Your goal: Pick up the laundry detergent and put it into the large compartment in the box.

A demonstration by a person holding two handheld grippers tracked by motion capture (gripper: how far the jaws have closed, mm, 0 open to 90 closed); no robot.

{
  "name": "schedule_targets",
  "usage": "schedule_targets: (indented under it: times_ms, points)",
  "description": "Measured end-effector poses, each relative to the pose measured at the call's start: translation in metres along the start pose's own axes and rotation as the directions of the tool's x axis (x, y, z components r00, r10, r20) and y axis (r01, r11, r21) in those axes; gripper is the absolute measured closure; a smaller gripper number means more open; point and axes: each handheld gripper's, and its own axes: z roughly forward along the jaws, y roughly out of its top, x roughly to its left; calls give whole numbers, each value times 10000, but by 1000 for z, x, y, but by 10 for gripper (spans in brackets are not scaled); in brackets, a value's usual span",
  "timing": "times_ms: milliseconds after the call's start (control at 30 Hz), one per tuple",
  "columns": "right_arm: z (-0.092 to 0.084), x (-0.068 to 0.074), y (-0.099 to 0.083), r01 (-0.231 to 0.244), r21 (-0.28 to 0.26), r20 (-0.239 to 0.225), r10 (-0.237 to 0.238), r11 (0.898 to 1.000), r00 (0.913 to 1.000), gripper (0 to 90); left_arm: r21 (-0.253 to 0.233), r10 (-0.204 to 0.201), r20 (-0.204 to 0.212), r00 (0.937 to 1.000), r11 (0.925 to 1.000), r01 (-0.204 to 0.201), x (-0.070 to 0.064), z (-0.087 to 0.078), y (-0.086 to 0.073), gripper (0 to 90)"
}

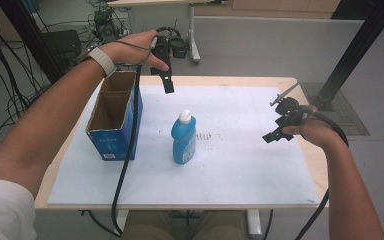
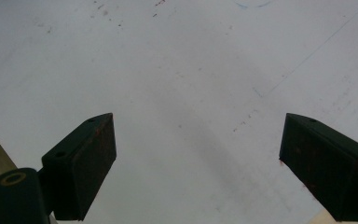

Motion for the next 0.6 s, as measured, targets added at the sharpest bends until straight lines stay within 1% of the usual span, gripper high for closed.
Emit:
schedule_targets:
  times_ms: [67, 100, 167, 267, 367, 400, 433, 467, 533, 567, 600]
  points:
    - [0, 0, 0, -18, 6, -9, 18, 10000, 10000, 108, -72, -20, 10, 10000, 10000, 20, 0, -1, -1, 104]
    - [1, -1, 0, -17, 12, -16, 17, 10000, 10000, 108, -109, 12, 78, 10000, 9999, -11, 0, -2, -2, 104]
    - [1, -1, 0, -27, 21, -21, 27, 10000, 10000, 108, -124, 20, 50, 10000, 9999, -20, 0, -2, -2, 103]
    - [2, 0, 0, 21, 14, -26, -21, 10000, 10000, 108, -75, -29, 63, 10000, 10000, 29, -1, -3, -2, 104]
    - [2, -1, 0, 40, 8, -37, -40, 10000, 10000, 108, 10, -163, 133, 9998, 9999, 163, -1, -5, -1, 104]
    - [1, -1, 0, 36, 3, -33, -36, 10000, 10000, 109, 43, -341, 115, 9994, 9994, 341, -2, -7, -1, 106]
    - [1, -1, 0, 5, -5, -38, -5, 10000, 10000, 108, 43, -341, 115, 9994, 9994, 341, -2, -7, -1, 110]
    - [1, -1, 0, 5, -5, -38, -5, 10000, 10000, 108, 103, -424, 89, 9991, 9991, 423, -2, -8, 0, 110]
    - [-1, -1, -1, 16, 3, -36, -16, 10000, 10000, 109, 141, -847, 105, 9963, 9963, 846, -2, -11, 0, 111]
    - [-1, -1, -1, 16, 3, -36, -16, 10000, 10000, 109, 132, -995, 73, 9950, 9950, 994, -3, -12, 0, 111]
    - [-1, -1, -2, -12, 2, -40, 12, 10000, 10000, 109, 85, -1196, 121, 9927, 9928, 1195, -3, -14, -1, 110]
